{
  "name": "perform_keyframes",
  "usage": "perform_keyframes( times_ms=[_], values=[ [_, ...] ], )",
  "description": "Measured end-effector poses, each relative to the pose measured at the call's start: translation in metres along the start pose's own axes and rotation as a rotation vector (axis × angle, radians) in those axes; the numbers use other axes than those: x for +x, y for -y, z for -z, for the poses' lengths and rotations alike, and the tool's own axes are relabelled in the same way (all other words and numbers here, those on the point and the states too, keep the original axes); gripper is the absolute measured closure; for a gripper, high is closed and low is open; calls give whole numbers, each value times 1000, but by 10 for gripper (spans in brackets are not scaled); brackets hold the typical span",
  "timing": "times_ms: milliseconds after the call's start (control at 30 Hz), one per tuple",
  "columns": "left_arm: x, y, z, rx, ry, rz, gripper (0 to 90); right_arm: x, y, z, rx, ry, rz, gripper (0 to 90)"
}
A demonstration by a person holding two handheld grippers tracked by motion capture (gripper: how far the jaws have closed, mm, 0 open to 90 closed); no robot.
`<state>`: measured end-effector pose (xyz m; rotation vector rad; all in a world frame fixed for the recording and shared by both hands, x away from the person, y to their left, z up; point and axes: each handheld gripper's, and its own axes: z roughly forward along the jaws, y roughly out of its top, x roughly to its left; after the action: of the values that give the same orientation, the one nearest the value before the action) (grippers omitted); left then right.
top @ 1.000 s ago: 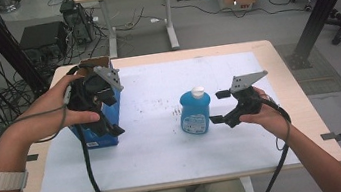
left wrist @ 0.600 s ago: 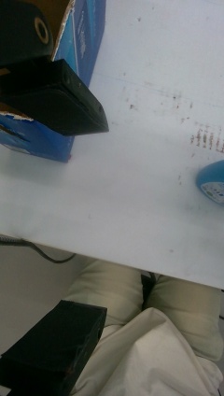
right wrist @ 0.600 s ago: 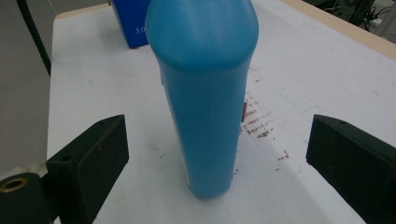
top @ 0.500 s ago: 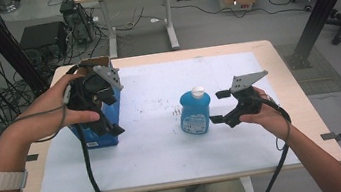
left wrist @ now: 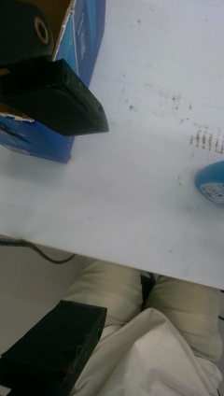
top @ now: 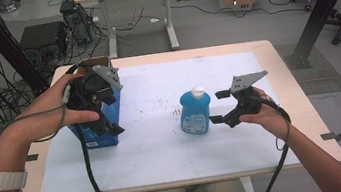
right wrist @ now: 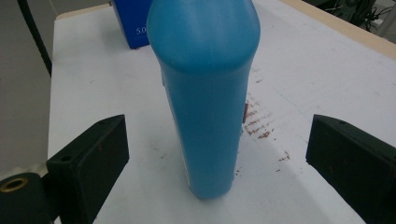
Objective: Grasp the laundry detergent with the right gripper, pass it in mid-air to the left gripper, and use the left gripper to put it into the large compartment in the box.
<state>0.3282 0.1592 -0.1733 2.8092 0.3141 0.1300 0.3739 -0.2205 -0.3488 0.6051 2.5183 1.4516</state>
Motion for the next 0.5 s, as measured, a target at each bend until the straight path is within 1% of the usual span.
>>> perform_keyframes(
  times_ms=[267, 500],
  values=[
    [0, 0, 0, 2, 1, -3, 108, 0, 0, 0, 1, 0, -3, 57],
    [1, 1, -1, -2, 2, 3, 108, 0, 0, -2, -3, 0, -5, 57]
  ],
)
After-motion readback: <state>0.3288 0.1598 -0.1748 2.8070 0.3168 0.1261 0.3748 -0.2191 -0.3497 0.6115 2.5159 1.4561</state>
